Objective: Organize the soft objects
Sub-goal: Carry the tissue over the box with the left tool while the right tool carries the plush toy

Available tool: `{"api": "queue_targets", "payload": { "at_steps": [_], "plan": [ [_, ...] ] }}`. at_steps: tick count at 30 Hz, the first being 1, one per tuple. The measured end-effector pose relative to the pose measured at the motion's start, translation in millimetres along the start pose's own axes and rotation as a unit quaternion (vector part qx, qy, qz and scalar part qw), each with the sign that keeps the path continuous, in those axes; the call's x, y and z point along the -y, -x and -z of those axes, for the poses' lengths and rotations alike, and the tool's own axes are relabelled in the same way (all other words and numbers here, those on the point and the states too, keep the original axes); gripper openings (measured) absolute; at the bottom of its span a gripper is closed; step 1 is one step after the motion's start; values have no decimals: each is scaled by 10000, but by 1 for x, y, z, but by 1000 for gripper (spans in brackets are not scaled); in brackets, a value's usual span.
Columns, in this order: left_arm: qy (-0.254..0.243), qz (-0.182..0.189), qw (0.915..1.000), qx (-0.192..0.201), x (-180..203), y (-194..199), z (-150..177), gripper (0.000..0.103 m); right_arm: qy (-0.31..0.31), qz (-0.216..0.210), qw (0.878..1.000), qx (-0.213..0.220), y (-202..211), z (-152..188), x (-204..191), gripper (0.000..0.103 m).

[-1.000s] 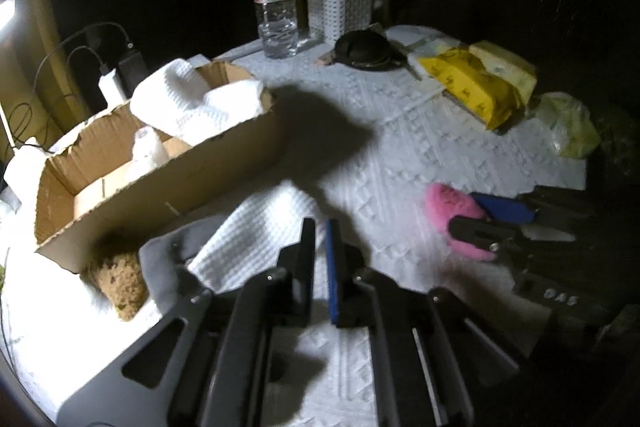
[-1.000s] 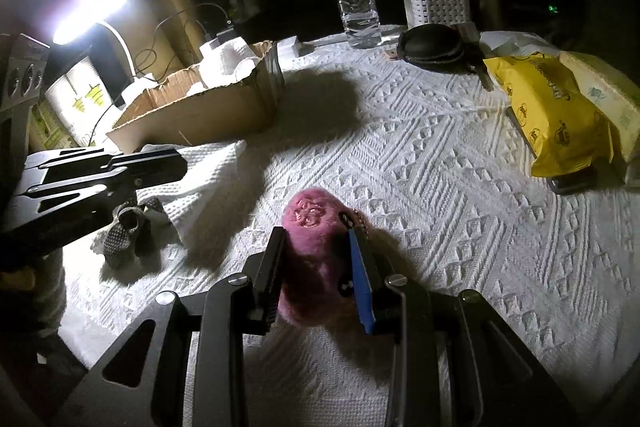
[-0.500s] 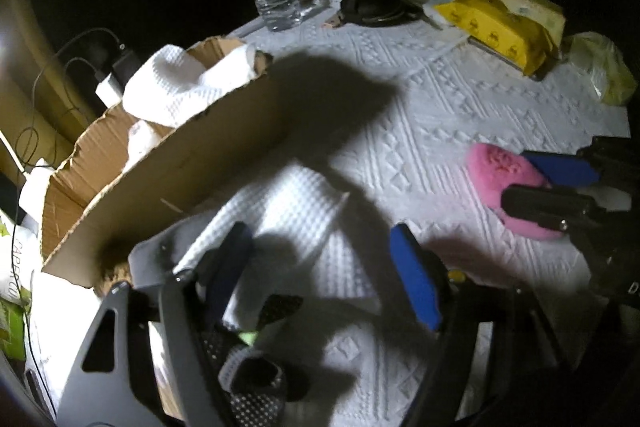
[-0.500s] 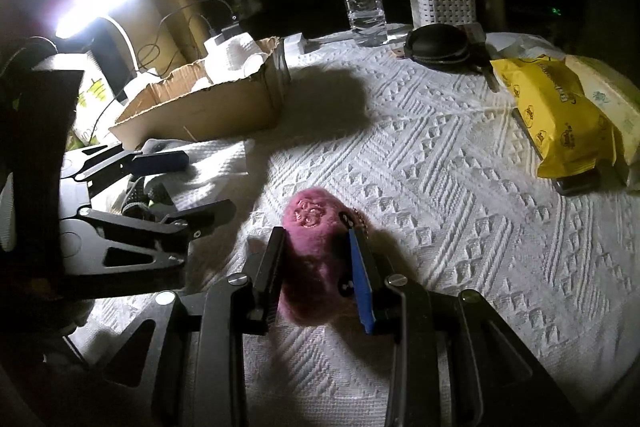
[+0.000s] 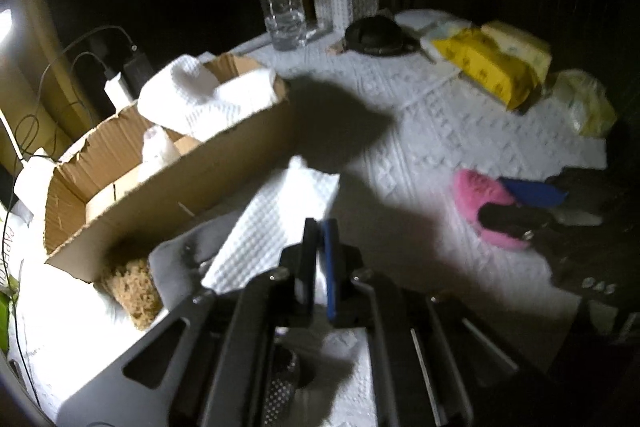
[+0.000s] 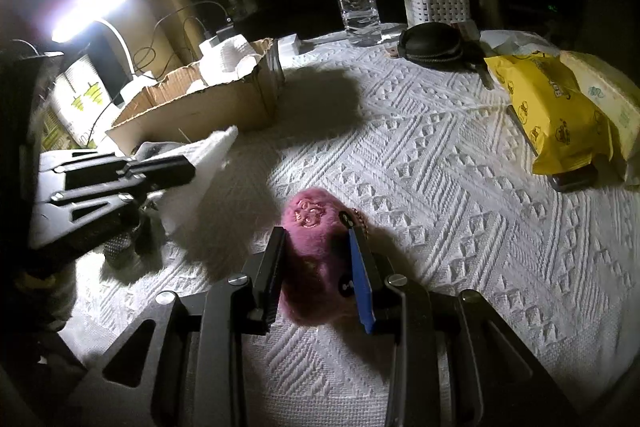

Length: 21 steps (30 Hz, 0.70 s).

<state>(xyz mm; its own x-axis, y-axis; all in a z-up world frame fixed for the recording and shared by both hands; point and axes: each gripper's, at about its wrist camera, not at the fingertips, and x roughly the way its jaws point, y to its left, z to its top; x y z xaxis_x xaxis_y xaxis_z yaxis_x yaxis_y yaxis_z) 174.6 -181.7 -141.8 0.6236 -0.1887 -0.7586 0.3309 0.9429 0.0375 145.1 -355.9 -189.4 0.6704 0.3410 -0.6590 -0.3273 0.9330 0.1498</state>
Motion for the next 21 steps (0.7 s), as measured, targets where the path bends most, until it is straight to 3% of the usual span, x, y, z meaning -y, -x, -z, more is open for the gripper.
{"api": "queue_targets", "payload": {
  "at_steps": [8,21],
  "plan": [
    [214,167,9987,436,-17,43,-11,3,115,26,9999,110,9,-9,-13,33],
    [521,31,9938,977,-64,91,-22,3,494,27,9979,408,21,-40,-46,33]
  ]
}}
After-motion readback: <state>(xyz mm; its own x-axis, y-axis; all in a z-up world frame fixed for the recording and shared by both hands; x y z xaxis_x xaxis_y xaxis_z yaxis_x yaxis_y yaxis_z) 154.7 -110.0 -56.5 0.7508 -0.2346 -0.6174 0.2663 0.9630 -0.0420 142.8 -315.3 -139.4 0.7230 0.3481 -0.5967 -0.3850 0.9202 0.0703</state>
